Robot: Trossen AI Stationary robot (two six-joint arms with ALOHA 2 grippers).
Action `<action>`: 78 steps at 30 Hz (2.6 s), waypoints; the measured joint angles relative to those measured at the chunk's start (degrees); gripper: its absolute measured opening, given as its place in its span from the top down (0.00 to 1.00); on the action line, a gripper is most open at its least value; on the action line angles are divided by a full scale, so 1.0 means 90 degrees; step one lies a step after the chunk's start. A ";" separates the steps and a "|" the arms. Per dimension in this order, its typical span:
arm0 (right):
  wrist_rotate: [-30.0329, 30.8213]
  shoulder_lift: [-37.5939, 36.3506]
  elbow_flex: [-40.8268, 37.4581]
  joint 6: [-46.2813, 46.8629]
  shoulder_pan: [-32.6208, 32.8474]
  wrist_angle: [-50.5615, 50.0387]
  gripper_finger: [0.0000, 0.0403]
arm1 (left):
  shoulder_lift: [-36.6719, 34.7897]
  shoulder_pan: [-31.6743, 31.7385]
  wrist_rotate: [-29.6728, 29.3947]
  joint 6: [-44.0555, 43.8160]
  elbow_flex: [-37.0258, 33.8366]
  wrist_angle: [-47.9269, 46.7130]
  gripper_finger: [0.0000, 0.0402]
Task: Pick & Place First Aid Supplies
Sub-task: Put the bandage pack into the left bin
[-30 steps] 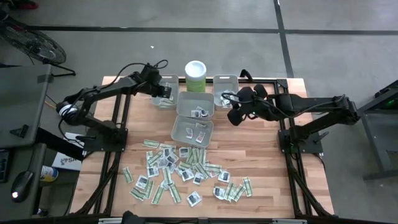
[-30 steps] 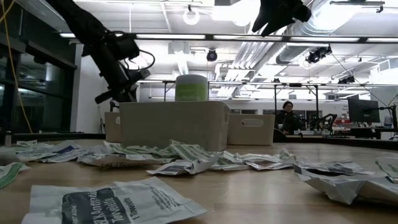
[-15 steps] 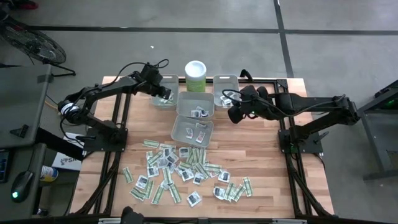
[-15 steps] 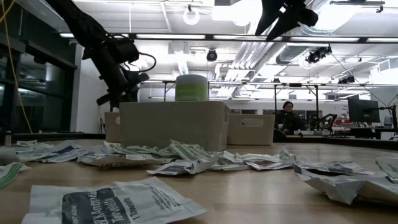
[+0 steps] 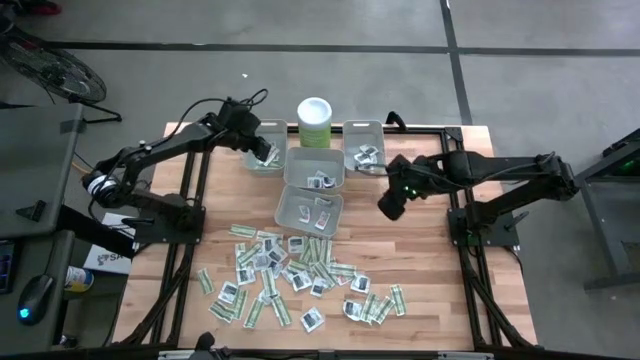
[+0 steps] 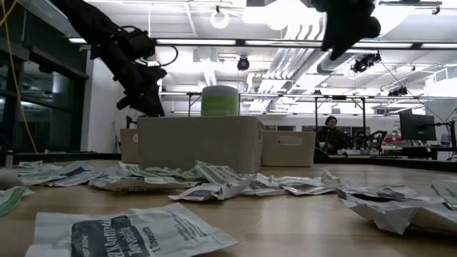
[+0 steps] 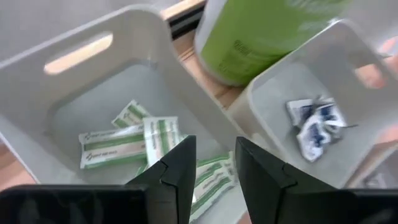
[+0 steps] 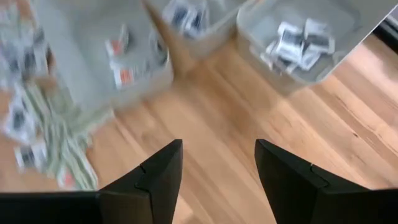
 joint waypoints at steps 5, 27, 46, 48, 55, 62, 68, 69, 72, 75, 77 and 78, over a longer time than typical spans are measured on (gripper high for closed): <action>-0.0062 0.0001 0.0000 -0.0489 0.0430 -0.0511 0.52 | -0.0306 -0.0002 0.0370 0.0022 0.0000 0.0121 0.72; -0.1794 0.0046 -0.3208 0.0194 0.2194 0.3059 0.55 | -0.0506 -0.1973 0.0093 -0.0508 0.0000 0.0315 0.72; -0.2003 0.0459 -0.4203 -0.0306 0.3722 0.5121 0.57 | -0.0506 -0.3357 -0.0955 -0.1314 0.0000 0.0320 0.72; -0.1969 0.0697 -0.4201 -0.0322 0.3823 0.5176 0.56 | -0.0506 -0.3410 -0.0983 -0.1335 0.0000 0.0317 0.72; -0.1571 0.1287 -0.4197 -0.0163 0.4006 0.5356 0.56 | -0.0506 -0.3421 -0.0991 -0.1431 0.0000 0.0320 0.72; -0.1226 0.1420 -0.4184 -0.0150 0.4014 0.5390 0.57 | -0.0506 -0.3419 -0.1010 -0.1433 0.0000 0.0320 0.72; -0.0619 0.1452 -0.4197 -0.0417 0.4062 0.5484 0.59 | -0.0506 -0.3419 -0.1122 -0.1433 0.0000 0.0317 0.72; -0.0558 0.1452 -0.4203 -0.0568 0.4089 0.5521 0.60 | -0.0506 -0.3419 -0.1122 -0.1433 0.0000 0.0317 0.72; -0.0351 0.1460 -0.4211 -0.0896 0.4212 0.5664 0.60 | -0.0506 -0.3419 -0.1122 -0.1433 0.0000 0.0315 0.72; -0.0389 0.1460 -0.4211 -0.0927 0.4318 0.5588 0.60 | -0.0506 -0.3419 -0.1122 -0.1433 0.0000 0.0317 0.72; -0.0487 0.1460 -0.4211 -0.0942 0.4393 0.5589 0.60 | -0.0506 -0.3419 -0.1122 -0.1433 0.0000 0.0315 0.72; -0.0561 0.1460 -0.4211 -0.0943 0.4427 0.5605 0.60 | -0.0506 -0.3419 -0.1122 -0.1433 0.0000 0.0315 0.72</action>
